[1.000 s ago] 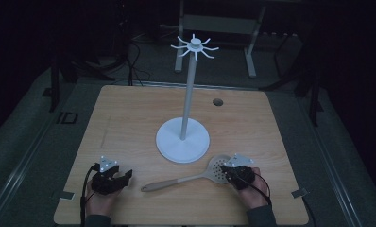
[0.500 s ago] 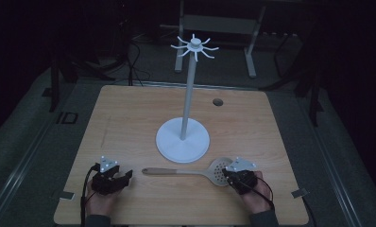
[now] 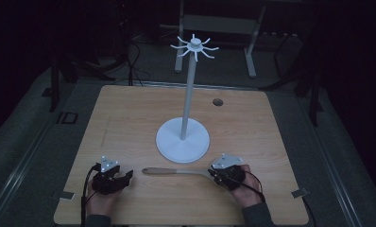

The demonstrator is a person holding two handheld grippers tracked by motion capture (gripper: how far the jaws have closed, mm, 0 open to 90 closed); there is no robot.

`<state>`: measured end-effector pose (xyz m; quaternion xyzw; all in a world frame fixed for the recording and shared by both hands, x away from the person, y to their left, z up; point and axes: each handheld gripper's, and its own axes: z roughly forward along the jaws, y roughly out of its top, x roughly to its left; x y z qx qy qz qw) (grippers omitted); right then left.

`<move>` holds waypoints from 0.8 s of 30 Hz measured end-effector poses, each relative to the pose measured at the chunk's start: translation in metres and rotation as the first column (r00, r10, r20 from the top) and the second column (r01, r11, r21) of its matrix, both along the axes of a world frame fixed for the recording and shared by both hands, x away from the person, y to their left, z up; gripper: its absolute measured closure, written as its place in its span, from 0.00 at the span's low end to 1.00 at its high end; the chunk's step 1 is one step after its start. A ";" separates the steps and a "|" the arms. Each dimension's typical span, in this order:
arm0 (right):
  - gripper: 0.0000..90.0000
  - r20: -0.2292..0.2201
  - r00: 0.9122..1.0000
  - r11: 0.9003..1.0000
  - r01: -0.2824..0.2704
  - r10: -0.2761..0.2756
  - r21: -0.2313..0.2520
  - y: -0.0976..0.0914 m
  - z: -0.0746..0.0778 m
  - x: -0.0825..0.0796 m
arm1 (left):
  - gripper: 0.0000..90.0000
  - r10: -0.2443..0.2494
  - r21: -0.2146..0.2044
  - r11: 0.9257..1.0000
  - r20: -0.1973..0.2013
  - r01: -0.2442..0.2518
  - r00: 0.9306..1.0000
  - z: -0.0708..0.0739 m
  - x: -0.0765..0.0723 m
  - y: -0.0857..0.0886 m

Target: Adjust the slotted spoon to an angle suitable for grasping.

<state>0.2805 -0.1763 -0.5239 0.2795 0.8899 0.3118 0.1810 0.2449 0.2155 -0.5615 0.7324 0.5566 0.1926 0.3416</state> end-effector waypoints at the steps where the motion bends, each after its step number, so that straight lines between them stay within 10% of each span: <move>1: 0.83 -0.007 1.000 1.000 -0.013 0.013 -0.006 0.006 0.000 0.001 | 0.47 0.000 0.000 1.000 0.000 0.000 1.000 0.000 0.000 0.000; 24: 0.75 -0.158 0.969 0.975 -0.205 0.190 -0.088 0.052 -0.020 0.032 | 0.47 -0.001 -0.004 1.000 -0.001 0.001 1.000 0.000 0.000 0.001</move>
